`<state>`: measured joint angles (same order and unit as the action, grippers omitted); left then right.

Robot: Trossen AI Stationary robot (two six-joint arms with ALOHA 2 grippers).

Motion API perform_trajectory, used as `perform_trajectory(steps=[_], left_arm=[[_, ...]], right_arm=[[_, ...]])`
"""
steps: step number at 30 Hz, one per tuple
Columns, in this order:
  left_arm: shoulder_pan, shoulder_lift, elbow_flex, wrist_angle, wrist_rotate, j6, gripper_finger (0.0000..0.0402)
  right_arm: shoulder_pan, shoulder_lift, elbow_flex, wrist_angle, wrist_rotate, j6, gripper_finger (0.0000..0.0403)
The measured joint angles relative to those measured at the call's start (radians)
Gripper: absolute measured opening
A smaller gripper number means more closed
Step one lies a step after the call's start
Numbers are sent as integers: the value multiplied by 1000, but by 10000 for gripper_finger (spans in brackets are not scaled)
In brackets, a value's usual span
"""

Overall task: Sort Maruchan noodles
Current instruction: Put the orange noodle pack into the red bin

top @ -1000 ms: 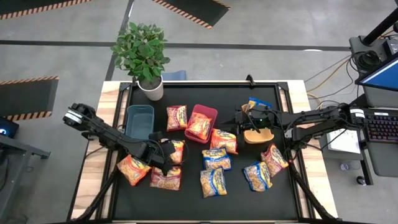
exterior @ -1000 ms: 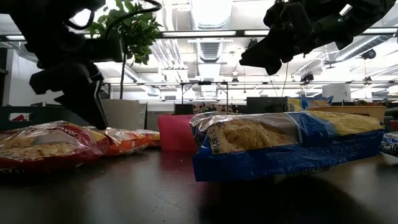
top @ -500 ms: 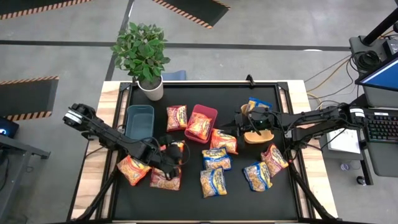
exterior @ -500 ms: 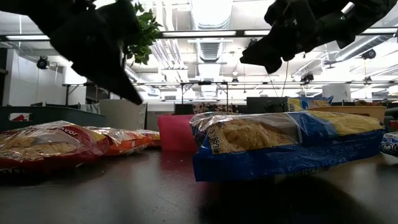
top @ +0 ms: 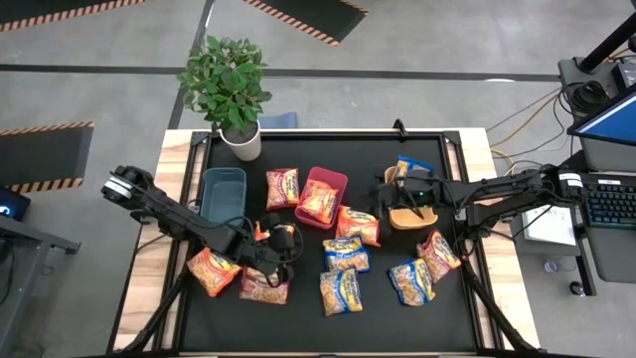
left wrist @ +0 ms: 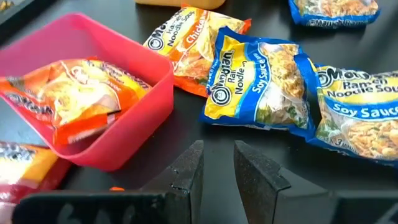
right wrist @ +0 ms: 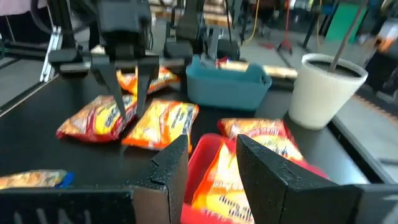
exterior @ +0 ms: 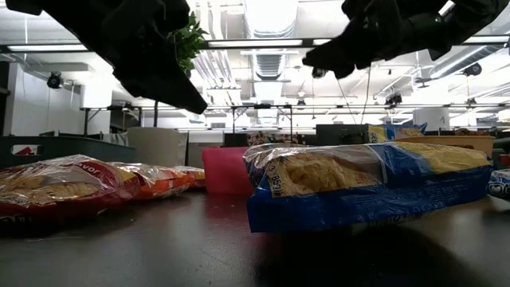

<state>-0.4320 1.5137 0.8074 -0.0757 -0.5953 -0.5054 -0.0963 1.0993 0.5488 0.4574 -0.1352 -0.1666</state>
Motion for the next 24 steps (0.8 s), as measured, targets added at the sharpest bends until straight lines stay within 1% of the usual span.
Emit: perform_trajectory(steps=[6,10,13,17,24], left_arm=[[-7,22,0,2,3,-101,70],[-26,24,-1,-3,59,-142,70],[-41,24,-1,-8,63,-170,70],[-47,24,-1,-79,64,-198,70],[-42,24,-2,-248,62,-307,64]], right_arm=[[0,0,0,96,-1,-60,125],[0,0,0,114,-4,-87,125],[0,0,0,117,-4,-95,125],[0,0,0,117,-4,-96,125],[0,0,0,117,-4,-84,125]])
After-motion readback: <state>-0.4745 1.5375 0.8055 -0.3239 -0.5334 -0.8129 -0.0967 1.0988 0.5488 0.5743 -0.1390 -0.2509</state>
